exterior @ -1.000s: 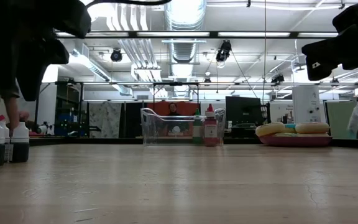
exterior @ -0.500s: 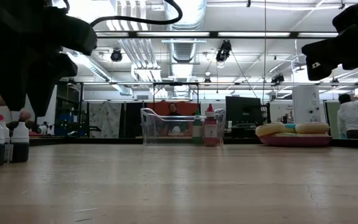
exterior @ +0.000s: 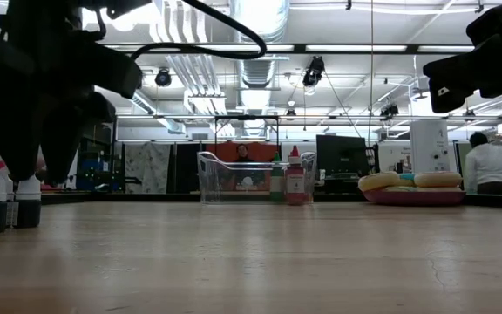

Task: Pick & Place food coloring
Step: Put the small purple food coloring bottle into the transparent bin

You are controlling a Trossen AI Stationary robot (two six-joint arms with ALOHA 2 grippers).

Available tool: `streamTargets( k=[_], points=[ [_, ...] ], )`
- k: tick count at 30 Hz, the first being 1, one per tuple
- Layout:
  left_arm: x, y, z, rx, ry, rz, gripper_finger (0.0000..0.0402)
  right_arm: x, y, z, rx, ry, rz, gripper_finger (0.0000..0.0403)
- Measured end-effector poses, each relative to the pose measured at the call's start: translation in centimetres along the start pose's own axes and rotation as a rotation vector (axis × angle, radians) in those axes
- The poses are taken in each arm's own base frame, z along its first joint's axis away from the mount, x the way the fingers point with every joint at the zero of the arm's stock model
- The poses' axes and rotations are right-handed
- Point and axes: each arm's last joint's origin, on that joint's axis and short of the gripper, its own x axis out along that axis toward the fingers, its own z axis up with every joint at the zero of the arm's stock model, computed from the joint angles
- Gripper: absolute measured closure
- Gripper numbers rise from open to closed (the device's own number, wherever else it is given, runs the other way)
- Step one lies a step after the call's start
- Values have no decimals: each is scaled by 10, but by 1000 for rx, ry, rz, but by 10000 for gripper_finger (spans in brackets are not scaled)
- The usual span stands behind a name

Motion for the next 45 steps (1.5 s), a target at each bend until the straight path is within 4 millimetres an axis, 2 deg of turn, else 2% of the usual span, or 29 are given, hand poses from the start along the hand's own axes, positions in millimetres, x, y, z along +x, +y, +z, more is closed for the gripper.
streamTargets(
  k=[25,45],
  points=[
    [14,0,4,4,53,1,205,0,0,0,0,0,0,394],
    [14,-1,4,0,67,-34,353,0,0,0,0,0,0,394]
  ],
)
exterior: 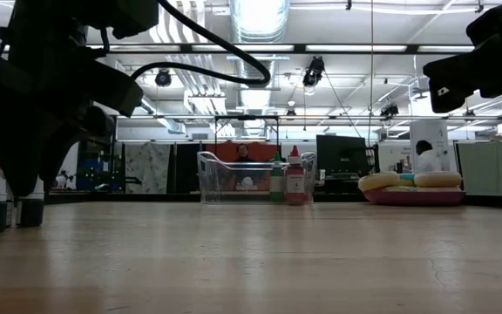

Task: Pick & Place food coloring
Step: Put the small purple food coloring bottle into the transparent bin

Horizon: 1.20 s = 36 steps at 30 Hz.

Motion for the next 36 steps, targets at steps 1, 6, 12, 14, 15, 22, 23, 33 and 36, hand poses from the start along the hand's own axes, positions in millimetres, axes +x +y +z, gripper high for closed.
streamTargets(
  k=[1,6,12,14,15,22,23,33,36],
  points=[
    [0,0,0,0,0,-1,358,0,0,0,0,0,0,394],
    [0,-1,0,1,2,-24,368,0,0,0,0,0,0,394],
    [-1,-2,1,0,0,-47,368,0,0,0,0,0,0,394],
    [-3,-2,0,0,-7,-50,368,0,0,0,0,0,0,394],
    [-4,-2,0,0,-10,-52,368,0,0,0,0,0,0,394],
    [-14,1,-2,-6,-26,-60,368,0,0,0,0,0,0,394],
    [-17,1,-3,-7,-24,-58,368,0,0,0,0,0,0,394],
    [-54,9,7,4,-75,-60,368,0,0,0,0,0,0,394],
    [-66,15,13,7,-102,-49,369,0,0,0,0,0,0,394]
  ],
)
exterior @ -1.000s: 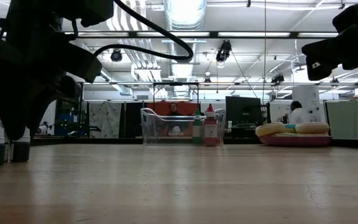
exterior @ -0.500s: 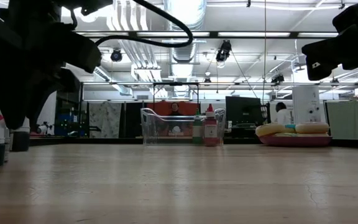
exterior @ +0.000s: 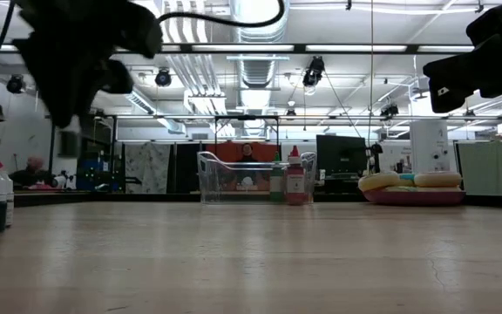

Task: Pick & Place food coloring
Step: Put the small purple food coloring bottle into the transparent bin

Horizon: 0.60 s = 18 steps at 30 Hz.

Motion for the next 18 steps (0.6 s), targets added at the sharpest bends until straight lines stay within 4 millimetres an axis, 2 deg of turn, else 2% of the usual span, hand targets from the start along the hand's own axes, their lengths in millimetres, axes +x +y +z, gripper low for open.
streamTargets(
  k=[8,18],
  points=[
    [-38,28,22,-14,-99,10,369,0,0,0,0,0,0,394],
    [-90,79,46,-74,-256,42,369,0,0,0,0,0,0,394]
  ],
)
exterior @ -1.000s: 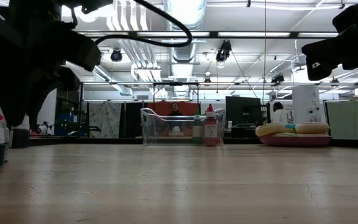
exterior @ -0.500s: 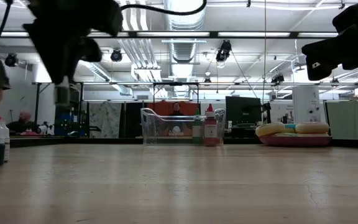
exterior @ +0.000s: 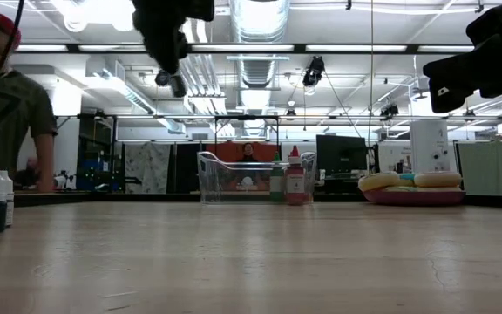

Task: Pick & Place food coloring
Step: Put the small purple food coloring bottle into the transparent bin

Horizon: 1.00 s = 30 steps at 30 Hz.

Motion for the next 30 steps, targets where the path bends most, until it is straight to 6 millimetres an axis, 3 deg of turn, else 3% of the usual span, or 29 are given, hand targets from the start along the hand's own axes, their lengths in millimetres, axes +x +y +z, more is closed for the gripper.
streamTargets(
  k=[6,16,21,30],
  points=[
    [-16,32,12,-28,-64,38,365,0,0,0,0,0,0,394],
    [-24,82,14,-152,-91,106,363,0,0,0,0,1,0,394],
    [-28,102,14,-221,-101,134,363,0,0,0,0,0,0,394],
    [-27,132,35,-310,-126,166,362,0,0,0,0,0,0,394]
  ],
)
